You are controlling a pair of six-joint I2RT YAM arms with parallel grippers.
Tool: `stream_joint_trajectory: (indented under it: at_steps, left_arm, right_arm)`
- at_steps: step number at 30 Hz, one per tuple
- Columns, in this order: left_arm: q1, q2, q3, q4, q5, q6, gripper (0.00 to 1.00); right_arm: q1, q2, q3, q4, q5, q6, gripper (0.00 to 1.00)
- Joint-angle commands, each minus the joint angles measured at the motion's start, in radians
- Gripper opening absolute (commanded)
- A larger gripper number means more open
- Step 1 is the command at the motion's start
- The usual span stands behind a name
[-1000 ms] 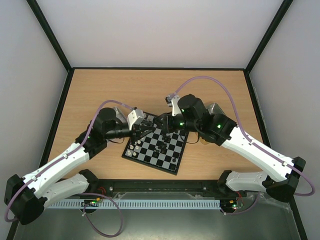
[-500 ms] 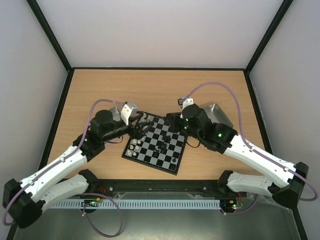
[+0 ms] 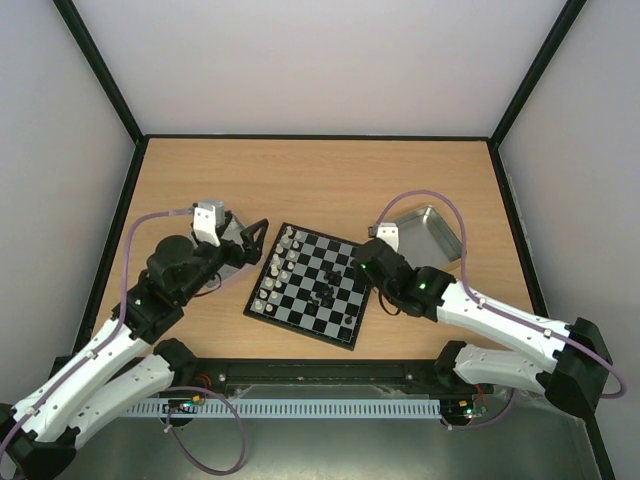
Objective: Set up the chess pieces on the board
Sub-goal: Place the chess piece on the chessboard.
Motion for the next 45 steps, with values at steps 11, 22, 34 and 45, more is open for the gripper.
stream_joint_trajectory:
  at_steps: [11, 22, 34, 45]
  left_arm:
    - [0.056, 0.138, 0.004, 0.125, -0.141, 0.022, 1.00]
    - [0.060, 0.185, -0.003, 0.172, -0.119, 0.043, 1.00]
    - [0.060, 0.170, -0.022, 0.178, -0.114, 0.041, 1.00]
    - [0.059, 0.169, -0.025, 0.175, -0.118, 0.046, 1.00]
  right_arm:
    - [0.004, 0.039, -0.161, 0.060, -0.049, 0.100, 0.02]
    - [0.004, 0.067, -0.203, 0.065, -0.173, 0.174, 0.02]
    - [0.018, 0.096, -0.198, 0.027, -0.149, 0.173, 0.02]
    - [0.070, 0.160, -0.143, -0.014, -0.058, 0.174, 0.07]
